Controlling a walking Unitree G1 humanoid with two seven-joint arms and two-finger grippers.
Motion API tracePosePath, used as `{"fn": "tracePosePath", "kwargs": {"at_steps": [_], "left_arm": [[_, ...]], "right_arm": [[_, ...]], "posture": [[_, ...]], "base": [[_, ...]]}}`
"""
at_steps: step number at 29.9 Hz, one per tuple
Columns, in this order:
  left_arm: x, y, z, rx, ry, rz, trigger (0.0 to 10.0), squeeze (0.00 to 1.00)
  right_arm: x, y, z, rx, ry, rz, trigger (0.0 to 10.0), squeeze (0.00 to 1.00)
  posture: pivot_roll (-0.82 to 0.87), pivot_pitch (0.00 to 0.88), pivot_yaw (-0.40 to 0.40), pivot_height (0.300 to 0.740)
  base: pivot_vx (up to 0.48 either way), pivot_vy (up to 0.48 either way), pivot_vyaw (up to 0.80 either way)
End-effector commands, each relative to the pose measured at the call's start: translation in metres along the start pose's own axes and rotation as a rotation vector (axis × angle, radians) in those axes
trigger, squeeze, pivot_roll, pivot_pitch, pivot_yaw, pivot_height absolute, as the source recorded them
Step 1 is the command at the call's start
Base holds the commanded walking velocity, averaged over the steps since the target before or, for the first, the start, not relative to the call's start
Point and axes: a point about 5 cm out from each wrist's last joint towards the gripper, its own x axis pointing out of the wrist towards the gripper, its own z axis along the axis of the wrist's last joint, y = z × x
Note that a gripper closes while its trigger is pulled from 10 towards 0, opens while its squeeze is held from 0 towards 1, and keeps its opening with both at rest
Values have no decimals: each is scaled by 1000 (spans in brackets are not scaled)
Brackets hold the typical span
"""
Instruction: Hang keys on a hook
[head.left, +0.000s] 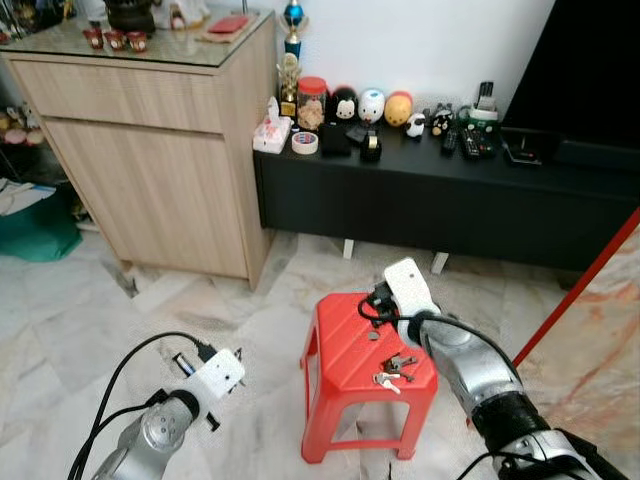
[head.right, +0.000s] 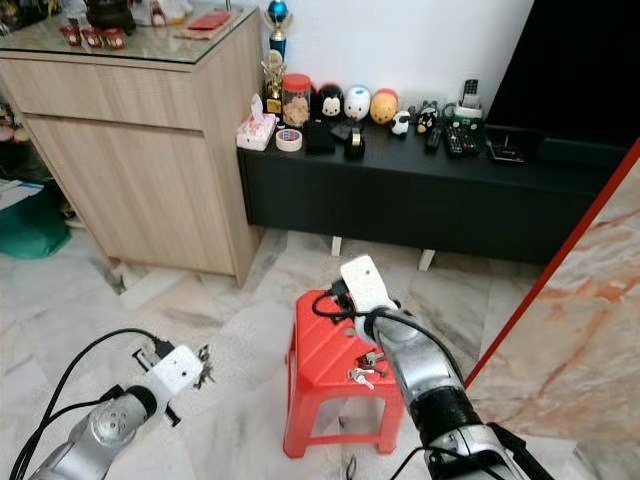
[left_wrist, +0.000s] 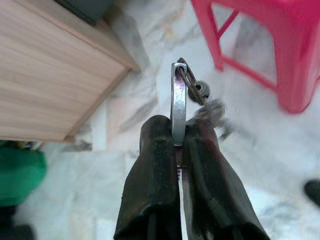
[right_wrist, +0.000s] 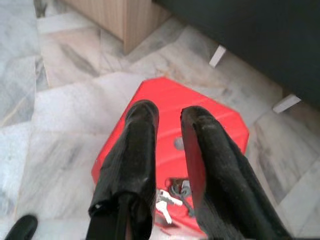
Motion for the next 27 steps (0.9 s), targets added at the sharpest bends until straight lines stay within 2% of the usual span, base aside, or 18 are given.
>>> {"fn": "tracePosePath", "kwargs": {"at_steps": [1,2,3,5,8,9,10,14,15,16,17,18,22,23,24,27], "left_arm": [[-1,5,2,18,-15,39,10000,0],[0,12,6,8,-33,77,10000,0],[0,12,6,8,-33,77,10000,0],[1,28,18,-36,-87,139,10000,0],[1,33,27,-68,-138,149,10000,0],[2,41,37,-127,-191,179,10000,0],[2,41,37,-127,-191,179,10000,0],[0,59,60,-233,-315,235,10000,0],[0,59,61,-235,-317,235,10000,0],[-1,62,67,-259,-346,237,10000,0],[-1,62,67,-259,-346,237,10000,0],[-2,65,73,-271,-369,234,10000,0],[-3,70,80,-303,-397,226,10000,0],[-4,71,82,-324,-412,213,10000,0],[-5,71,87,-357,-443,182,10000,0],[-8,73,96,-397,-490,161,10000,0]], "right_arm": [[-1,-3,4,-2,-23,-4,10000,0],[-1,-5,9,-1,-47,0,10000,0],[-1,-5,9,-1,-47,0,10000,0],[-3,-10,26,1,-121,31,10000,0],[-4,-12,35,2,-156,58,10000,0],[-6,-12,44,-14,-194,91,10000,0],[-6,-12,44,-14,-194,91,10000,0],[-14,-4,60,-71,-263,257,10000,0],[-14,-4,60,-72,-264,261,10000,0],[-15,-2,52,-147,-218,305,10000,0],[-15,-2,52,-147,-218,305,10000,0],[-15,-3,43,-205,-175,334,10000,0],[-16,-3,32,-210,-137,378,10000,0],[-18,-2,29,-215,-126,410,10000,608],[-22,0,23,-238,-110,467,10000,1000],[-23,1,14,-250,-77,502,10000,1000]], "posture": [[105,0,-61,740],[106,0,-60,740],[106,0,-60,740],[102,0,-60,740],[102,0,-60,740],[102,0,-60,740],[102,0,-60,740],[97,0,-60,740],[97,0,-60,740],[95,0,-60,740],[95,0,-60,740],[95,0,-59,740],[93,0,-58,740],[92,0,-58,740],[89,0,-57,740],[89,0,-57,740]], "base": [[0,0,0],[0,0,0],[0,0,0],[0,0,0],[0,0,0],[0,0,0],[0,0,0],[0,0,0],[0,0,0],[0,0,0],[0,0,0],[0,0,0],[0,0,0],[0,0,0],[0,0,0],[0,0,0]]}}
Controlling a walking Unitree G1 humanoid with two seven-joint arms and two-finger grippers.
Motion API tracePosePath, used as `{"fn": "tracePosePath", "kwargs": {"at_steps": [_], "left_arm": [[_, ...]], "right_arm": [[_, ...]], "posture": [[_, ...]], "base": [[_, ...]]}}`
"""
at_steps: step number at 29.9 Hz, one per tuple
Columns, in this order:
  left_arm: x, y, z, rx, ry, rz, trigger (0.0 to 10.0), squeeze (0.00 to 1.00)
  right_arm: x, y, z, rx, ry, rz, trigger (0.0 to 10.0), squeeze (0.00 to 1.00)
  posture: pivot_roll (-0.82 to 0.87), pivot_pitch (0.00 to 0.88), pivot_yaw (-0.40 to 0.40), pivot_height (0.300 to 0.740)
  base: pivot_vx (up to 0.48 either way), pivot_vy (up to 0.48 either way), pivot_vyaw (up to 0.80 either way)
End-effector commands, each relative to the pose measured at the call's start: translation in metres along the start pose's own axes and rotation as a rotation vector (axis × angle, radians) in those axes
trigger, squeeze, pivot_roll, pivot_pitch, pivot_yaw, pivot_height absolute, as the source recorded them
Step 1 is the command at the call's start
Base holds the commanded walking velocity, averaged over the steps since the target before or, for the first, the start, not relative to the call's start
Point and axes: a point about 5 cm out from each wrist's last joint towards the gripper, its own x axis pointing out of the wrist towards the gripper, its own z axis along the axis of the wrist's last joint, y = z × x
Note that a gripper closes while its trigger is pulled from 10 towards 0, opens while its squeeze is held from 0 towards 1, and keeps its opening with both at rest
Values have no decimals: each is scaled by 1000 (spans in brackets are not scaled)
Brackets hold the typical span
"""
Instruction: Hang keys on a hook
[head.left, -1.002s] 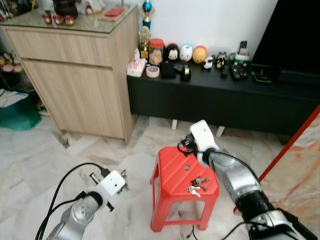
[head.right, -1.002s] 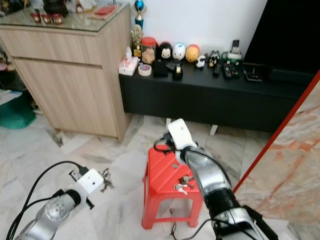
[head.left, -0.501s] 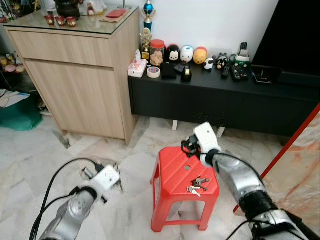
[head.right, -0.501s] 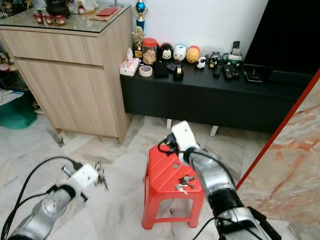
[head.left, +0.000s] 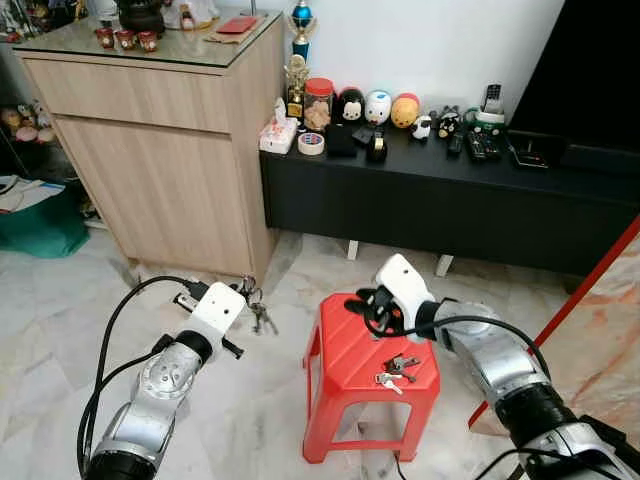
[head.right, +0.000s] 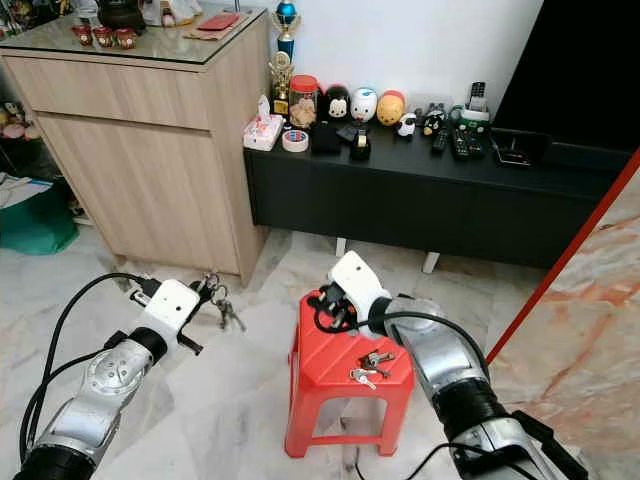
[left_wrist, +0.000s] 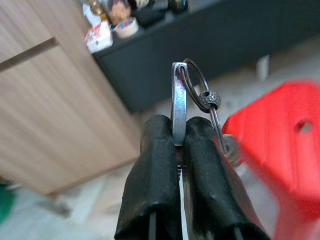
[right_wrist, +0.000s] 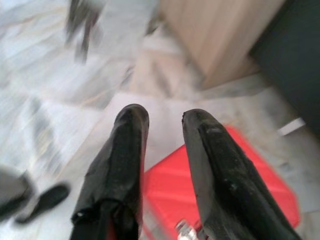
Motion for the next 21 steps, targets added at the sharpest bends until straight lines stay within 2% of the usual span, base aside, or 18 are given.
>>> {"fn": "tracePosePath", "kwargs": {"at_steps": [1,7,10,11,12,13,17,21], "left_arm": [[5,2,19,-37,-72,-14,10000,0],[7,2,32,-80,-118,-27,10000,0],[9,2,40,-128,-131,-52,10000,0],[9,2,41,-138,-129,-65,10000,0],[9,1,42,-140,-128,-70,10000,0],[9,-1,45,-152,-128,-88,10000,0],[9,-10,54,-194,-138,-162,10000,0],[8,-16,58,-198,-129,-215,10000,0]], "right_arm": [[0,2,-2,-20,11,36,10000,1000],[1,2,-11,7,26,35,10000,1000],[2,-3,-13,17,25,-18,10000,1000],[3,-4,-13,21,15,-31,10000,757],[3,-4,-12,22,9,-37,10000,757],[3,-4,-12,29,-2,-42,10000,0],[6,-3,-12,45,-28,-30,10000,0],[8,0,-11,65,-60,-1,10000,0]], "posture": [[89,0,-57,740],[91,0,-59,740],[92,0,-62,740],[92,0,-63,740],[92,0,-63,740],[94,0,-64,740],[96,0,-66,740],[99,0,-68,740]], "base": [[0,0,0],[0,0,0],[0,0,0],[0,0,0],[0,0,0],[0,0,0],[0,0,0],[0,0,0]]}}
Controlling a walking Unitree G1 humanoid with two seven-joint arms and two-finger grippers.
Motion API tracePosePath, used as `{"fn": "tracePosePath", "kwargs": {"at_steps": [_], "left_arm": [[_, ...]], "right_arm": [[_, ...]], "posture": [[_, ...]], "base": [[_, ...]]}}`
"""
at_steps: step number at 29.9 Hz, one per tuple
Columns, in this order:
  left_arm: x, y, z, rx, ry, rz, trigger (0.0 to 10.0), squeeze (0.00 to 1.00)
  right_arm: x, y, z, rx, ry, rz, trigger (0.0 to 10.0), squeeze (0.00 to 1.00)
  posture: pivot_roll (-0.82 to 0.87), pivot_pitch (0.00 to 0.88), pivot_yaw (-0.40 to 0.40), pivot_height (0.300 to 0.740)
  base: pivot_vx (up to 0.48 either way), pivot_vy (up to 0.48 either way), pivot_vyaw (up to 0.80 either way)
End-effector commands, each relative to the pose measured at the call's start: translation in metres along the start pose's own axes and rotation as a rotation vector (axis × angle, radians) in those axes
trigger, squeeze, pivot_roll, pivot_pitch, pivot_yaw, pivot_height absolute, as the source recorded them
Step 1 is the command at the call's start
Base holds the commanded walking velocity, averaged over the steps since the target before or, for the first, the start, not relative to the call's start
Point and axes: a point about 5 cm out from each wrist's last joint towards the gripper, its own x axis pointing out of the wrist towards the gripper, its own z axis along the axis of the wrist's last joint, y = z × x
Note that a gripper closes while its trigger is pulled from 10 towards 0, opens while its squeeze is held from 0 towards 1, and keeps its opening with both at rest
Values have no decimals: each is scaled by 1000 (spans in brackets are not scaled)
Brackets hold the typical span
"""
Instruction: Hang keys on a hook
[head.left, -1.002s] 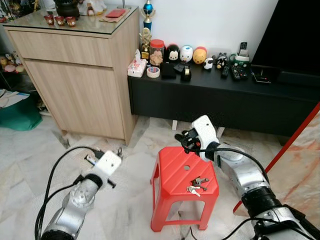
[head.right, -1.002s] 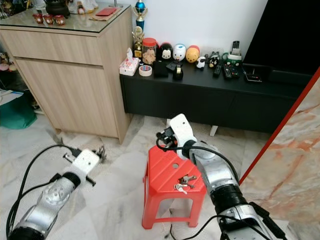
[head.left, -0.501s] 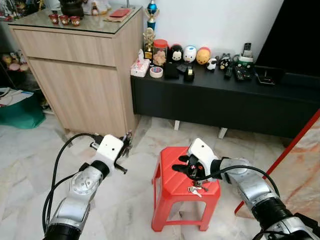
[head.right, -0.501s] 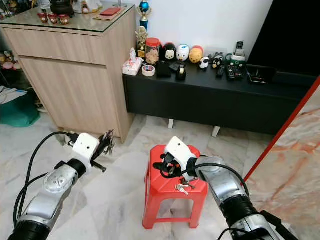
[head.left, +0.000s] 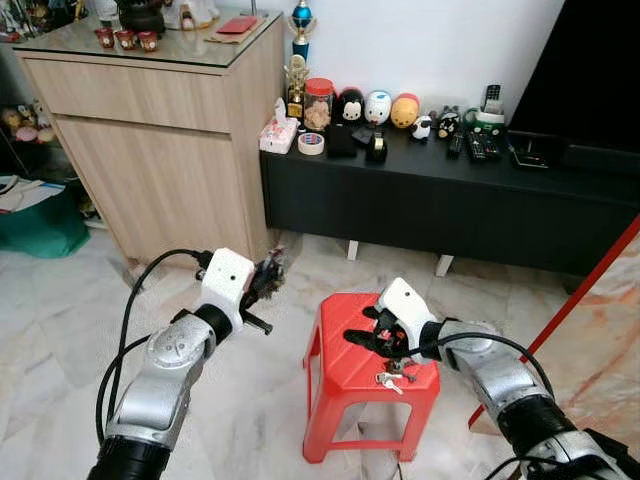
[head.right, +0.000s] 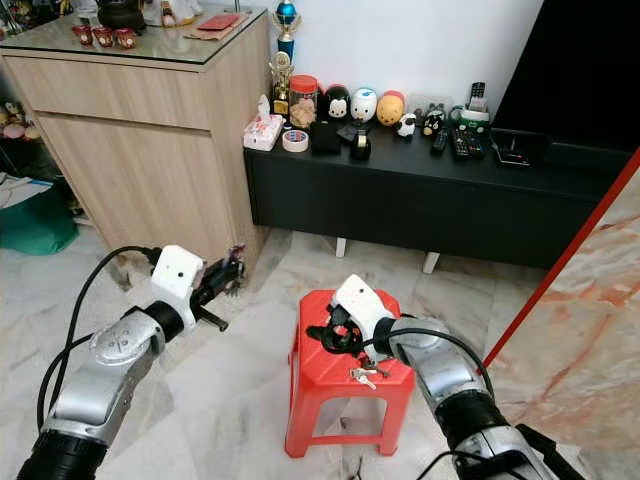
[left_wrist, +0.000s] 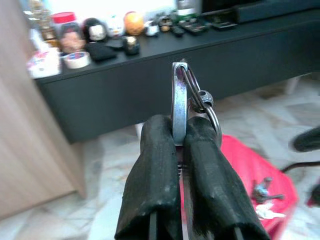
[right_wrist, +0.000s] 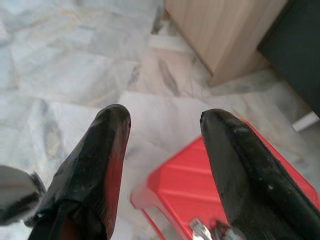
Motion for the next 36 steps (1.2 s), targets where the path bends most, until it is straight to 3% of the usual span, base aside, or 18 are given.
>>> {"fn": "tracePosePath", "kwargs": {"at_steps": [1,19,29,36], "left_arm": [[2,-5,7,5,-5,-44,10000,0],[0,-25,15,-61,50,-181,10000,0],[0,-35,29,-119,17,-278,10000,0],[-2,-40,30,-128,27,-315,10000,0]], "right_arm": [[-2,-3,1,17,-25,3,10000,0],[4,9,-5,31,-71,120,10000,0],[8,2,-7,63,-94,24,10000,0],[10,6,-10,68,-106,43,10000,0]], "posture": [[99,0,-68,740],[107,0,-67,740],[112,0,-64,740],[116,0,-63,740]], "base": [[0,0,0],[0,0,0],[0,0,0],[0,0,0]]}}
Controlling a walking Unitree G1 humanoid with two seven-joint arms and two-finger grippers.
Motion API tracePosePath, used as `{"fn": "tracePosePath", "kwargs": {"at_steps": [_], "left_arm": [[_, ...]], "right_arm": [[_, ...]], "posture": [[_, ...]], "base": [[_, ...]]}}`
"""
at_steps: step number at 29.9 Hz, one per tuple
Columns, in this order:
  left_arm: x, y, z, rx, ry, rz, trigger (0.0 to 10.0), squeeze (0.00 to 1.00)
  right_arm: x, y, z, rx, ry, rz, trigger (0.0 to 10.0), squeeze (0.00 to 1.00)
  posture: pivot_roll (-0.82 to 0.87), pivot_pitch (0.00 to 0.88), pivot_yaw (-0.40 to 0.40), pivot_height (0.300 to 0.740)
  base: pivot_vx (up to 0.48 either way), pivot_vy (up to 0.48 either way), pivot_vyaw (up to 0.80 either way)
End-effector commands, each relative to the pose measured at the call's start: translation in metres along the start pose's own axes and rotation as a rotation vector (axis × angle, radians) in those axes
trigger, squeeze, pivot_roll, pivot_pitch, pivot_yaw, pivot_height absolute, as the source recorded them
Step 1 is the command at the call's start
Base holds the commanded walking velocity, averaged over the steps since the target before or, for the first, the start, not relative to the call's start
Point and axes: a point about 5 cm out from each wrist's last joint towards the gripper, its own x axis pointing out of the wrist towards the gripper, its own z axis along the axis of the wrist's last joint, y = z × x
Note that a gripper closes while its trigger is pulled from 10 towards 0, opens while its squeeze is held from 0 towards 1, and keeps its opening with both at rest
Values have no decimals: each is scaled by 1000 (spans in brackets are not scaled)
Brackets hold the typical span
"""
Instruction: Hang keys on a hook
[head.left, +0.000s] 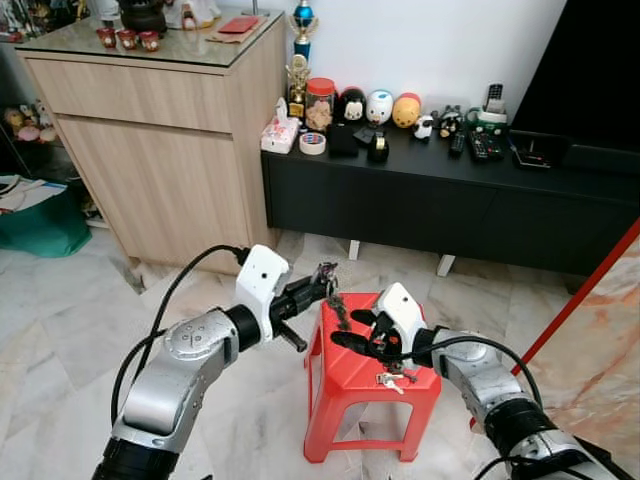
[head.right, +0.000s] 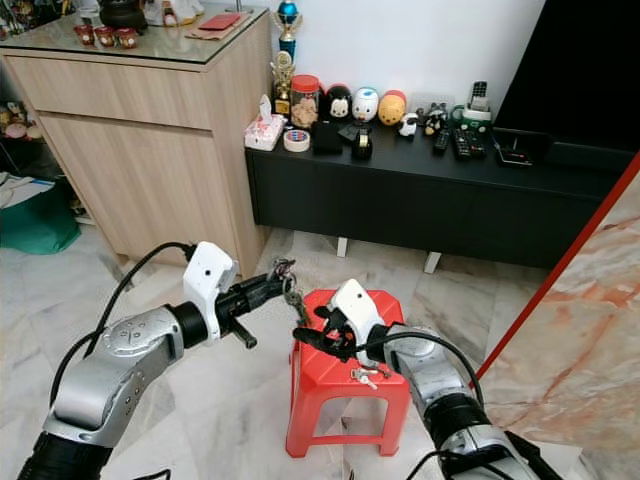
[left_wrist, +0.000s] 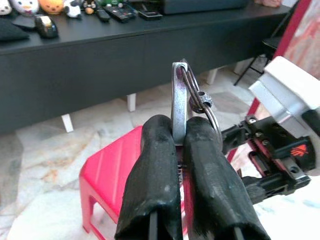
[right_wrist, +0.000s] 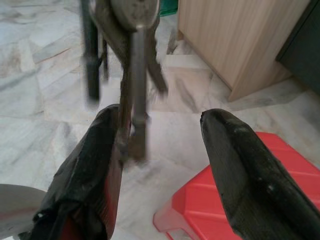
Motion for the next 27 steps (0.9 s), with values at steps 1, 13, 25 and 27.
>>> {"fn": "tracePosePath", "kwargs": {"at_steps": [1,13,25,27], "left_arm": [[0,-7,9,8,-23,-44,10000,0],[-1,-14,8,-13,-10,-90,10000,0],[-2,-17,6,-24,5,-111,10000,0],[-2,-17,5,-24,7,-112,10000,0]], "right_arm": [[-1,-3,3,-3,-17,-11,10000,0],[2,-6,13,13,-117,-44,10000,0],[6,-5,20,23,-178,-25,0,0],[6,-5,20,23,-179,-27,0,0]], "posture": [[118,0,-64,740],[121,0,-62,740],[126,0,-61,740],[126,0,-61,740]], "base": [[0,0,0],[0,0,0],[0,0,0],[0,0,0]]}}
